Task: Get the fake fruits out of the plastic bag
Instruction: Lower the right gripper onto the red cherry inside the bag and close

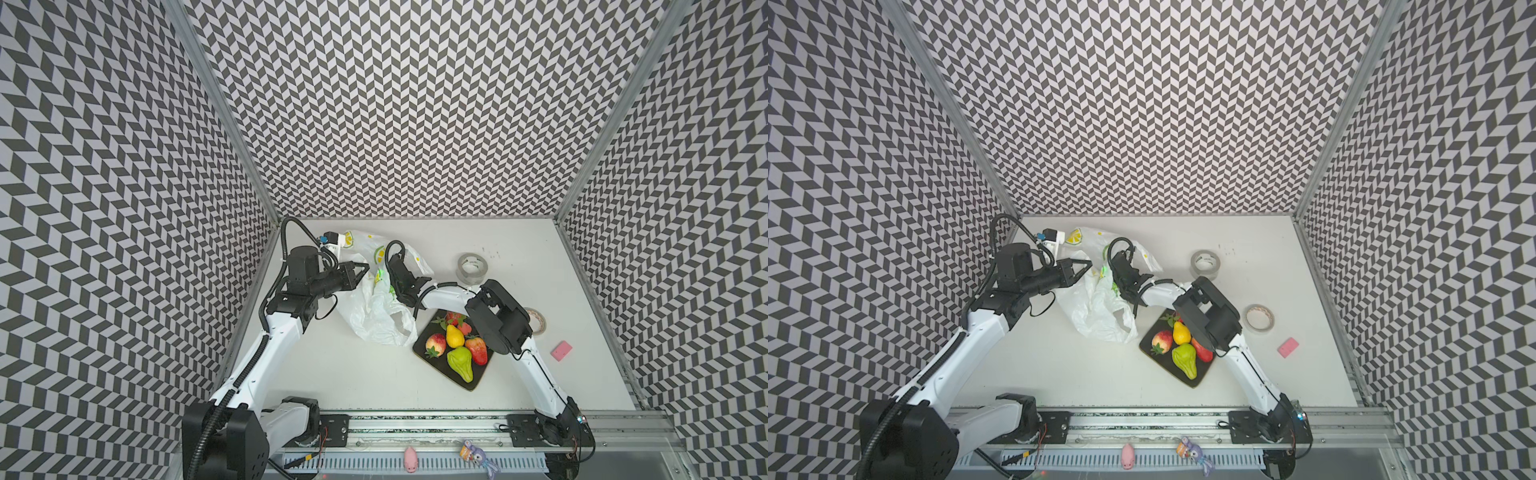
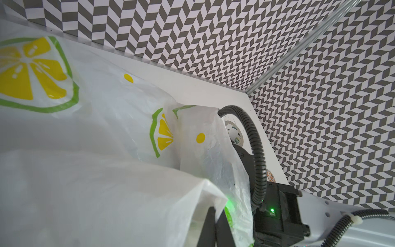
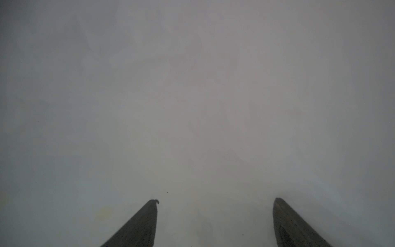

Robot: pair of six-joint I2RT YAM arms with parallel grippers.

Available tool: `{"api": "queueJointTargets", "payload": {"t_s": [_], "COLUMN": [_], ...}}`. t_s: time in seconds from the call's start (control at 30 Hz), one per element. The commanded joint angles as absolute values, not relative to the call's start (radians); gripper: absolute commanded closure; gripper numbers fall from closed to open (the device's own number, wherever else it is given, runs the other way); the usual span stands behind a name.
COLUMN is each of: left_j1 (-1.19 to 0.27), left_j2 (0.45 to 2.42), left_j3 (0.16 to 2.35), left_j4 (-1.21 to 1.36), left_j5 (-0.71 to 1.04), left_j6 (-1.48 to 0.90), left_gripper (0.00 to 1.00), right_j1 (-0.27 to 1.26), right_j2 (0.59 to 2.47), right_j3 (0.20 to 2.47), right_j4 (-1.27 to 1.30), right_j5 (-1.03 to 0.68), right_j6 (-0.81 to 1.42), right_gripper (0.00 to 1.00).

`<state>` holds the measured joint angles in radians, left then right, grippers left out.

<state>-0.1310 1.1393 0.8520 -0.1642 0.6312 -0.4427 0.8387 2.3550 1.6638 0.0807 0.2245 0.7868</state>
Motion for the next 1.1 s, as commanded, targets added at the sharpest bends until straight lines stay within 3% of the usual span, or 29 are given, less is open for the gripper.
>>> {"api": "queueJointTargets", "payload": {"t_s": [0.0,0.5,0.83,1.07], "left_j1": [-0.101,-0.034,-0.034,-0.034], "left_j2": [1.129,1.215,1.244,1.236], "left_j3": [0.815,0.829,0.832,0.795], "left_j4": [-0.150,-0.210,-0.227,-0.177], "left_j5": [0.598,0.520,0.483,0.429], "left_j6": [-0.434,-0.293,-0.324,-0.402], "left_gripper": [1.00,1.00,1.00,1.00], "right_j1": [0.856,0.859,0.851,0.857], "right_j2": [2.287,2.153,2.159,2.120], "right_j3": [1.625,1.546,1.520,1.433], "right_j4": [0.091,0.094,-0.024,-0.017], "right_j5": [0.220,0.034,0.216,0.010], "right_j6": [0.677,0.076,0.228,0.292], "right_gripper": [0.18,0.21,0.24,0.24]}}
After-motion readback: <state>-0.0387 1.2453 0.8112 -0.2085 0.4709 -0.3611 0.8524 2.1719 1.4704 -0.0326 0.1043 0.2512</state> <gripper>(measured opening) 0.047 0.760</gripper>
